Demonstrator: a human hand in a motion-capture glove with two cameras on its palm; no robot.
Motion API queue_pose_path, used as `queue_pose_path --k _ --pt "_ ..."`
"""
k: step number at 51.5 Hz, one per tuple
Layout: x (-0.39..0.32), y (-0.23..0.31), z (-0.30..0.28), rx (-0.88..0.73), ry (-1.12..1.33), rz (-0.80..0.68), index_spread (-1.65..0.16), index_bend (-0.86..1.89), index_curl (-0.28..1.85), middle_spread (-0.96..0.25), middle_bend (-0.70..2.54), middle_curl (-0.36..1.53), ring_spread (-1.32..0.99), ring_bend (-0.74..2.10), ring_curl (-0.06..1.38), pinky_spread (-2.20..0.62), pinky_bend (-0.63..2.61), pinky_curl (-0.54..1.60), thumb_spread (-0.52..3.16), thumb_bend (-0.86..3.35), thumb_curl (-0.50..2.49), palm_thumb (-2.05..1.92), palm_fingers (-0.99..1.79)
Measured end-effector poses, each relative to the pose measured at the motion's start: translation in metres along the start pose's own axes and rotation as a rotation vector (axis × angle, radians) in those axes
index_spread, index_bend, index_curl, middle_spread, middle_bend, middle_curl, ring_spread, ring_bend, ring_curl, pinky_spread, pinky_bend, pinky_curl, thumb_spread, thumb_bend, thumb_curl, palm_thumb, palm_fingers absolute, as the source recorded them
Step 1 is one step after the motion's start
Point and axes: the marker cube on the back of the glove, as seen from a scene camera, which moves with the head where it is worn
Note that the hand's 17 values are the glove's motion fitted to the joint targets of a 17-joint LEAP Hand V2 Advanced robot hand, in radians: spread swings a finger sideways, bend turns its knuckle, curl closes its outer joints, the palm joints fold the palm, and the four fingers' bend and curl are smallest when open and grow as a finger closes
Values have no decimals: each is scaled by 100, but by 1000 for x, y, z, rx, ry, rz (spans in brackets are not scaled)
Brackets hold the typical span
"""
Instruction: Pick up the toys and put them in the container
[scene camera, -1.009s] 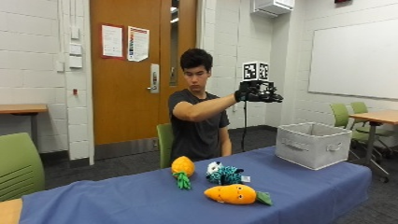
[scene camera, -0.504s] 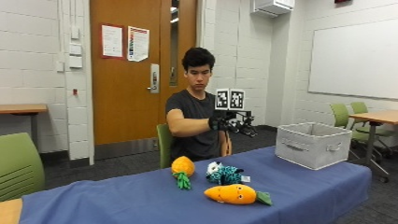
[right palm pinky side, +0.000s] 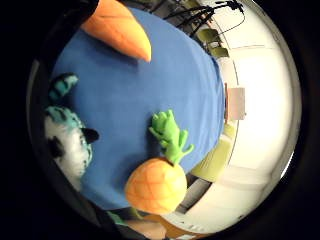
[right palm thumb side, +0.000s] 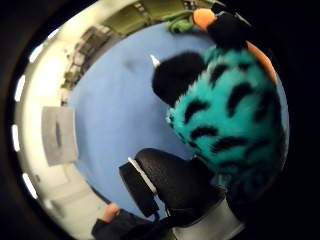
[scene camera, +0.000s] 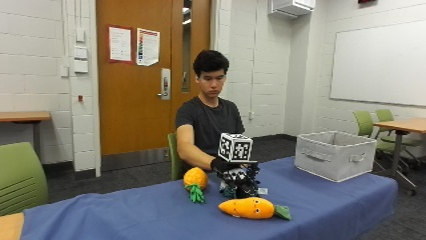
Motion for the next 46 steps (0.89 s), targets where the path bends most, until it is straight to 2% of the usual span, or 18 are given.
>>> queue_pose_path --k 14,23,25,26,28,34,41,43,46 --pt "-3 -2 22 -48 -100 18 -28 19 36 -16 30 39 -38 20 27 -13 48 35 102 -5 13 -6 9" --pt "-1 -1 25 -64 -184 58 -31 42 44 -15 20 37 -37 16 25 -15 49 35 110 0 19 6 24" --pt "-3 2 25 -64 -197 52 -31 55 49 -15 16 36 -37 16 24 -16 49 35 113 2 20 10 31" --pt "-3 3 24 -63 -203 48 -31 49 46 -15 18 36 -37 16 24 -16 49 35 113 0 20 8 26" --pt "-4 4 22 -54 -213 36 -32 65 52 -15 17 36 -38 19 24 -18 47 34 117 3 21 14 40" --pt "-8 10 15 5 -218 -10 -33 80 61 -16 20 36 -41 28 27 -21 42 33 126 10 26 28 54" --pt "-12 17 4 52 -178 -46 -33 69 65 -21 21 37 -48 48 31 -30 56 36 133 24 34 53 83" --pt "-12 17 0 60 -171 -52 -33 65 66 -23 22 38 -50 51 32 -32 60 37 133 25 36 56 84" --pt "-10 16 -8 75 -155 -58 -34 48 64 -28 29 40 -52 61 35 -38 71 39 126 25 40 61 99"
